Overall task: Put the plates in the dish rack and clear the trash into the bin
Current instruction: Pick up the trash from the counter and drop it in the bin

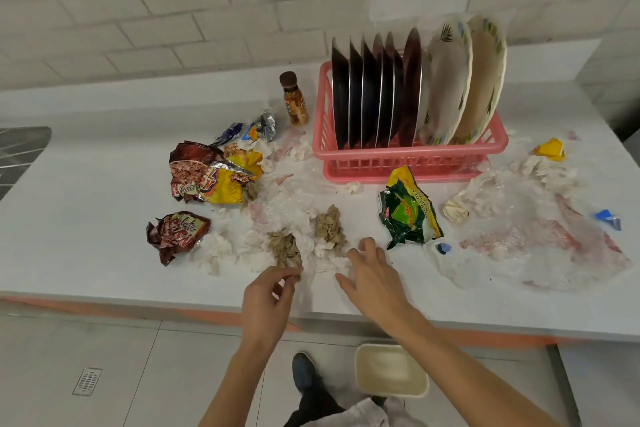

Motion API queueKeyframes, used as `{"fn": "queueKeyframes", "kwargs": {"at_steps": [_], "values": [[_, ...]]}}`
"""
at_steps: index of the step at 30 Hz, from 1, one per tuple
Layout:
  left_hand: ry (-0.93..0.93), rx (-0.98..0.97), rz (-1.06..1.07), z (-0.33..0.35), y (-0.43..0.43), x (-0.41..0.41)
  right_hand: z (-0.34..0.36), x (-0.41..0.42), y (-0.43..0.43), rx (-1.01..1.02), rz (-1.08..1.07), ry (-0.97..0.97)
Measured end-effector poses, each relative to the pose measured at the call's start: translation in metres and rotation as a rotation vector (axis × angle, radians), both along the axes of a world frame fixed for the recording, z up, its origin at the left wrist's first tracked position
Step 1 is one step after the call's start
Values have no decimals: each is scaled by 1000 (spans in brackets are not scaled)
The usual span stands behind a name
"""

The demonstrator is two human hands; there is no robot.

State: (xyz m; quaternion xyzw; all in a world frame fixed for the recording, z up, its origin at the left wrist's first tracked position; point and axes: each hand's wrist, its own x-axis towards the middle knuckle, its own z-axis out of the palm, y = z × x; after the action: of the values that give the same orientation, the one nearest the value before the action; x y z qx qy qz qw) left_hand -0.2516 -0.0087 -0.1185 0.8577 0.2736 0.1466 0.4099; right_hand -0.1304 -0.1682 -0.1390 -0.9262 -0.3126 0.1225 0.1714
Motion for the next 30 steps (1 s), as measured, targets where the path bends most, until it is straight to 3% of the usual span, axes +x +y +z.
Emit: {"fn": "queueKeyframes", "kwargs": {"at_steps": [8, 13, 16, 21, 25, 30], "values": [[-96, -155, 278, 2, 23, -21, -8, 5, -11, 126, -15, 64], [-72, 20, 154, -1, 26, -18, -10, 2, -23, 405, -129, 266], [90, 217, 14, -11, 32, -7, -8, 2, -29, 572, -311, 459], [264, 319, -2, -27, 39, 15, 8, 4, -32, 905, -705, 887], [213, 370, 64, -30, 35, 25, 14, 5, -33, 1038, -868, 1158], [54, 268, 97, -16, 32, 30, 16, 8, -39, 1022, -819, 1195]]}}
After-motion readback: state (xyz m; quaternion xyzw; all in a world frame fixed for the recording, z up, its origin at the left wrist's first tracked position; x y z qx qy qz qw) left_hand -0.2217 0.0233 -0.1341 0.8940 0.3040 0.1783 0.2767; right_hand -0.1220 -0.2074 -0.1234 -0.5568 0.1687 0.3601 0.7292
